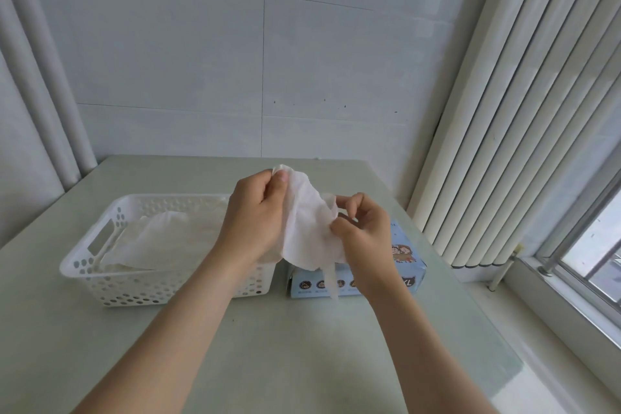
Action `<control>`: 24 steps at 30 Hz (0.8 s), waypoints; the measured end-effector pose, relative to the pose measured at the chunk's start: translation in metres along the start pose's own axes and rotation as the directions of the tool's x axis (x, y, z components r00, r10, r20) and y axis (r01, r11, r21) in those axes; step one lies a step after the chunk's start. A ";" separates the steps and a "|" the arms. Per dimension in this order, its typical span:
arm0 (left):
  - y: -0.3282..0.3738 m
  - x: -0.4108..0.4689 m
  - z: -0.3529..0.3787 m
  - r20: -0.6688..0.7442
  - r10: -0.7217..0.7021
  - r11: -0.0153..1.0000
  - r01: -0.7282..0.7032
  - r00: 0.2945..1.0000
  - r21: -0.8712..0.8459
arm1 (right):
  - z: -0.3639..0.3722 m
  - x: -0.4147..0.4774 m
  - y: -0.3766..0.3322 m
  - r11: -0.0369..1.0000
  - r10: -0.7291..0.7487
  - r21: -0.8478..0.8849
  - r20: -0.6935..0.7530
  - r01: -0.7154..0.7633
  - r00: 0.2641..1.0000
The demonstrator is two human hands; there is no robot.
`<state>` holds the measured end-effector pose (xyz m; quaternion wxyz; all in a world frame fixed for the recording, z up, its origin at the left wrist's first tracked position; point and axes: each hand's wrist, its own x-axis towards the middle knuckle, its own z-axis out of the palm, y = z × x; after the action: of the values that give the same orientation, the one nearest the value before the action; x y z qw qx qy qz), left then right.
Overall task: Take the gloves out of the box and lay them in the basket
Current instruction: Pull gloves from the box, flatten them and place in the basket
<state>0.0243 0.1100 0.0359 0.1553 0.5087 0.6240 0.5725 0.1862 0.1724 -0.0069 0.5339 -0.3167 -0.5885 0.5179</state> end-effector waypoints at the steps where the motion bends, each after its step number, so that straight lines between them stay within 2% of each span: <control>1: 0.000 0.001 -0.003 -0.020 0.000 1.000 0.000 1.000 0.002 | -0.001 0.000 -0.001 0.999 0.024 0.027 0.012 -0.024 1.000; 4: 0.002 0.002 -0.008 -0.037 -0.031 0.999 0.030 0.999 -0.034 | -0.006 0.001 -0.007 0.977 0.150 0.142 0.074 -0.159 0.986; 6: 0.006 0.003 -0.012 0.014 -0.047 0.996 0.048 0.999 -0.073 | -0.008 0.001 -0.012 0.945 0.219 0.207 0.176 -0.254 0.960; 8: 0.012 0.001 -0.016 0.110 -0.045 0.994 0.056 0.993 -0.095 | -0.007 0.000 -0.016 0.949 0.249 0.129 0.246 -0.286 0.937; 10: 0.017 -0.001 -0.020 0.193 -0.034 0.991 0.058 0.981 -0.118 | -0.006 -0.001 -0.016 0.975 0.221 -0.038 0.254 -0.219 0.942; 12: 0.020 -0.001 -0.024 0.238 -0.008 0.987 0.046 0.971 -0.152 | -0.005 0.000 -0.014 0.974 0.131 -0.216 0.266 -0.074 0.955; 14: 0.021 0.000 -0.029 0.312 0.010 0.979 0.054 0.950 -0.196 | -0.003 0.001 -0.012 0.958 0.057 -0.282 0.330 0.041 0.942; 17: 0.023 -0.001 -0.034 0.409 0.025 0.971 0.075 0.912 -0.227 | 0.000 -0.002 -0.013 0.967 0.022 -0.239 0.408 0.084 0.913; 20: 0.024 0.000 -0.037 0.375 0.036 0.982 0.037 0.926 -0.186 | 0.002 -0.004 -0.015 0.989 0.022 -0.141 0.388 0.036 0.921; 24: 0.022 0.003 -0.045 0.380 0.034 0.981 0.041 0.924 -0.188 | 0.005 -0.003 -0.020 0.996 -0.071 0.072 0.413 0.045 0.908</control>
<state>-0.0017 0.0837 0.0700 0.3234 0.5918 0.5243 0.5199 0.1862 0.1629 0.0117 0.4213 -0.1654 -0.6817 0.5749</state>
